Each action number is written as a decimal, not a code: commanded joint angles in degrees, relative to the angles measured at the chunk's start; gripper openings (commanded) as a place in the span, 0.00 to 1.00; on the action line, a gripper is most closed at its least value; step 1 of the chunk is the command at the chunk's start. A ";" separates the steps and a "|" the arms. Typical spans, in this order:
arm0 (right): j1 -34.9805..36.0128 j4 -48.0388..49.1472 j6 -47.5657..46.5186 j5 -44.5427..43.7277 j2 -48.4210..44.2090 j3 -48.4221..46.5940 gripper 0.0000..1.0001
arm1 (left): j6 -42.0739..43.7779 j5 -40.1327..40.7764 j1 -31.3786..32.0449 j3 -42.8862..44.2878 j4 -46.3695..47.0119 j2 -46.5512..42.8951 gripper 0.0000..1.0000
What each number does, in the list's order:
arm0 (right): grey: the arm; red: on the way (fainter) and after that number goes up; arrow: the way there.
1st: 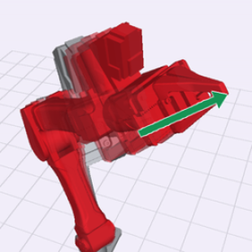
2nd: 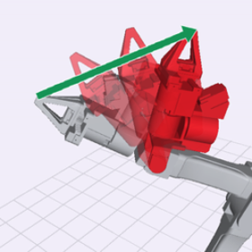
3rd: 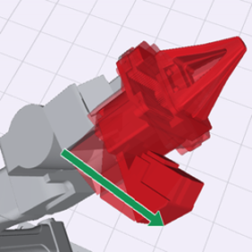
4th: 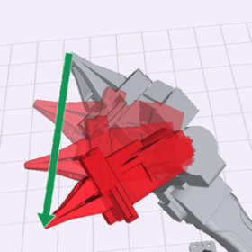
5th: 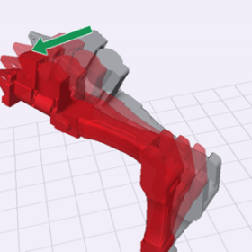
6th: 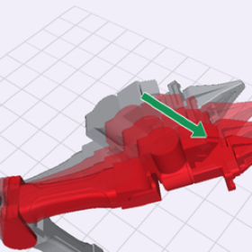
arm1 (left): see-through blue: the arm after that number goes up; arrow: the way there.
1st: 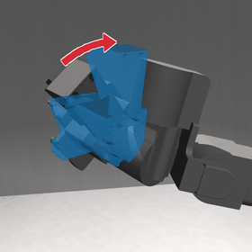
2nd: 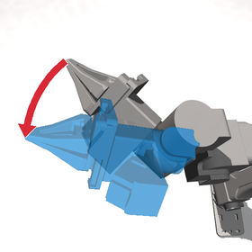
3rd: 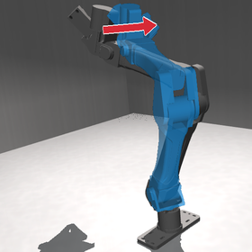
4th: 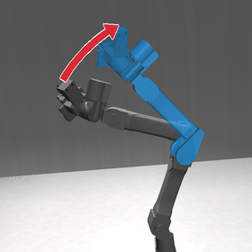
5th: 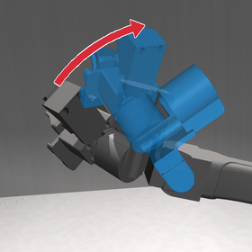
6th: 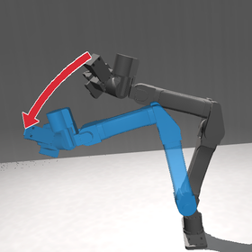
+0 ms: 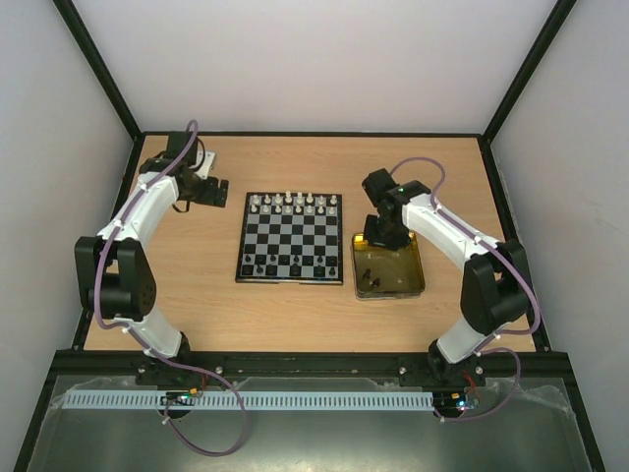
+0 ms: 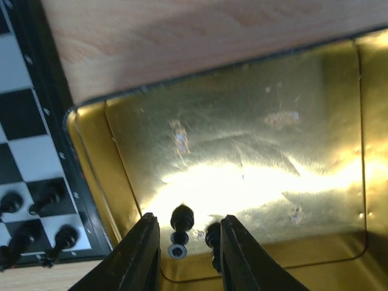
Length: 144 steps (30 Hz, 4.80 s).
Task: Set up the chess pieces on the board
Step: Pick up the chess piece from the storage box, then place the chess piece on the chessboard.
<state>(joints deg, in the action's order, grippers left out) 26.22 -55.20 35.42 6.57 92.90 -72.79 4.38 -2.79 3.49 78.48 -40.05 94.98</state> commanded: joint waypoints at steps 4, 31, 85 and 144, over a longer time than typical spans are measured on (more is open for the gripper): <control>1.15 3.51 0.70 4.28 -4.64 7.33 0.27 | 0.61 -0.29 0.47 1.55 -1.17 1.26 0.99; 8.15 7.00 3.75 1.21 -4.17 13.79 0.27 | 0.55 0.66 1.17 1.80 -1.17 1.86 0.99; 6.21 10.18 1.27 1.73 1.21 15.16 0.16 | 1.02 1.64 1.29 2.03 -1.27 1.88 0.99; 21.11 -13.59 -0.17 -7.64 10.41 -24.95 0.04 | 0.63 0.53 -0.67 2.02 -1.03 1.93 1.00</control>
<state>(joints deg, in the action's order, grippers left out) 44.14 -64.60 34.61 -1.37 99.59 -93.49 5.10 -1.50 2.94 79.55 -40.21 96.42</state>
